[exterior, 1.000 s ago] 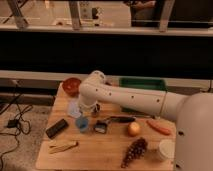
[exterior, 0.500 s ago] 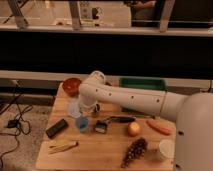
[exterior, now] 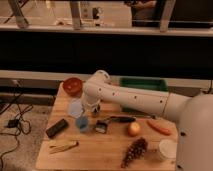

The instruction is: Place sponge in metal cup

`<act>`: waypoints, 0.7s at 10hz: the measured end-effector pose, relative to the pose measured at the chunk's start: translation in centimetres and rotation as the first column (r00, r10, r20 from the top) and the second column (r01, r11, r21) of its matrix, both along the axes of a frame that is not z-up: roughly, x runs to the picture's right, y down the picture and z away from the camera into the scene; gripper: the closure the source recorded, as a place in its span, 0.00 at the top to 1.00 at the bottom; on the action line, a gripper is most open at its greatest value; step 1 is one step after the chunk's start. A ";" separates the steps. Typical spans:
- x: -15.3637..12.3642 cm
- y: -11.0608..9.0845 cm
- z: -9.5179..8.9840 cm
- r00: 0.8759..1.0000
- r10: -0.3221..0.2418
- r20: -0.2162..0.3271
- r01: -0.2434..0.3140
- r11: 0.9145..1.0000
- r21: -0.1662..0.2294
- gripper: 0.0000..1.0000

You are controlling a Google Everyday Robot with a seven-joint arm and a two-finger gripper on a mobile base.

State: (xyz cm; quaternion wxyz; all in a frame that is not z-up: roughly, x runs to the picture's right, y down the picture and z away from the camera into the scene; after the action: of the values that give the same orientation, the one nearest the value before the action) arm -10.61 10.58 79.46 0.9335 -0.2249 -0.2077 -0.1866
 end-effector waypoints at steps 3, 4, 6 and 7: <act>-0.2 1.1 -0.1 1.000 0.001 0.008 -0.001 1.000 -0.015 0.00; -0.3 1.2 -0.1 1.000 0.000 0.009 0.000 1.000 -0.016 0.00; -0.3 1.2 -0.1 1.000 0.000 0.009 0.000 1.000 -0.016 0.00; -0.2 1.1 -0.1 1.000 0.001 0.009 -0.001 1.000 -0.016 0.00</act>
State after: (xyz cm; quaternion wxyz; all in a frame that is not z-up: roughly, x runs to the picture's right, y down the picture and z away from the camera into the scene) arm -10.84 11.72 79.35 0.9309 -0.2312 -0.2132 -0.1856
